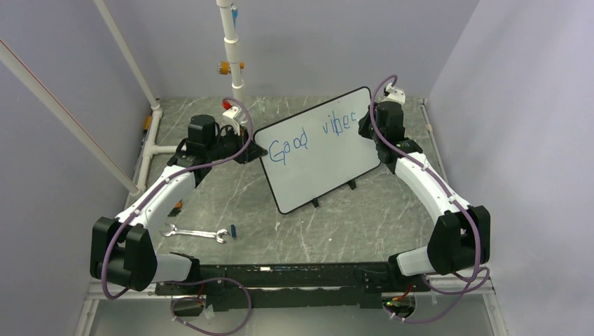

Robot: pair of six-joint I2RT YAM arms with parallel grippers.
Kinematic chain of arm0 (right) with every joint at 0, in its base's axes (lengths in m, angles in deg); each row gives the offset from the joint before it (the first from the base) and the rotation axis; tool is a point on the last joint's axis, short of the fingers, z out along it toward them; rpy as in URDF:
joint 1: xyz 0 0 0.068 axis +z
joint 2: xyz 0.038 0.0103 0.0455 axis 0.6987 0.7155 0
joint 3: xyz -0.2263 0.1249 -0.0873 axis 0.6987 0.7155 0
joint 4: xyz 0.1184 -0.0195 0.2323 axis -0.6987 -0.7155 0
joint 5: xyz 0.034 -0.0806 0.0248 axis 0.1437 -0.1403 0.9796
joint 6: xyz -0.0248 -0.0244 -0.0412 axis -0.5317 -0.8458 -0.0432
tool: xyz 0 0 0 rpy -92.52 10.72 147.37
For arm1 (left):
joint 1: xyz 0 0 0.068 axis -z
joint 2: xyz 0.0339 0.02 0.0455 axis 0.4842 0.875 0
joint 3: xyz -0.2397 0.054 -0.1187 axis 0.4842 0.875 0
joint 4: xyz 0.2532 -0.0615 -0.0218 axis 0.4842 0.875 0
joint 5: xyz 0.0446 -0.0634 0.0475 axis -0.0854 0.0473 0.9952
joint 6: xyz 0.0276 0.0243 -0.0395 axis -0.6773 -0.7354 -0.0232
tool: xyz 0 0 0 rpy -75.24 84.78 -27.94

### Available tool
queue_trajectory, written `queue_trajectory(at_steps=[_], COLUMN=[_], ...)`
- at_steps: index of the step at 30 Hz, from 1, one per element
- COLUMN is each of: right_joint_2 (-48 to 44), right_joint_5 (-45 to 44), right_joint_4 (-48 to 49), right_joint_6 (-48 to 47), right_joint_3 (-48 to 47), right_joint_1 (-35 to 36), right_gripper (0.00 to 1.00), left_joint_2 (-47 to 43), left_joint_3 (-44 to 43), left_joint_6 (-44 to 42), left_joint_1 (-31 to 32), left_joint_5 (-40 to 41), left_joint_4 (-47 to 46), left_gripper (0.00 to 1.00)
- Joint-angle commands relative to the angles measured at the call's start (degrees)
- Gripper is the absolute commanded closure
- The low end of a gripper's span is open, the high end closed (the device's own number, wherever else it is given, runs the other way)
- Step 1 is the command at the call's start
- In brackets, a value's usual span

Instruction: Write a sentence on the whiteboard

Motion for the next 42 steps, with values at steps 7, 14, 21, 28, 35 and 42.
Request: queue_trajectory(at_steps=[7,14,21,28,35,42], right_joint_2=[-0.6,-1.3,-1.6,-1.5,-2.8,-10.4], right_joint_5=[-0.1,1.2,4.7,7.9,8.3,6.7], right_joint_4=[0.0,0.1,0.4,0.6,0.2,-1.6], right_joint_6=[-0.3,0.0,0.7,1.4,1.3,1.9], right_joint_3=[1.3,2.6,2.1,1.2,0.7,3.8], right_joint_1=[-0.3,-0.2,-0.2,-0.3,-0.2,-0.2], right_gripper=[1.0,1.0,1.0,1.0,1.0,1.0], left_joint_2=[-0.2,-0.2,-0.2,-0.4,-0.3,-0.4], left_joint_3=[-0.3,-0.4,-0.4,-0.4,-0.6,-0.6], left_joint_6=[-12.0,-12.0,-12.0,-12.0,-12.0,-12.0], left_joint_1=[0.2,0.2,0.3,0.3,0.3,0.4], left_joint_5=[9.6,9.5,9.6,9.6,9.9,10.3], left_joint_4=[2.3,2.4,2.4,2.5,2.7,3.1], left_gripper=[1.0,1.0,1.0,1.0,1.0,1.0])
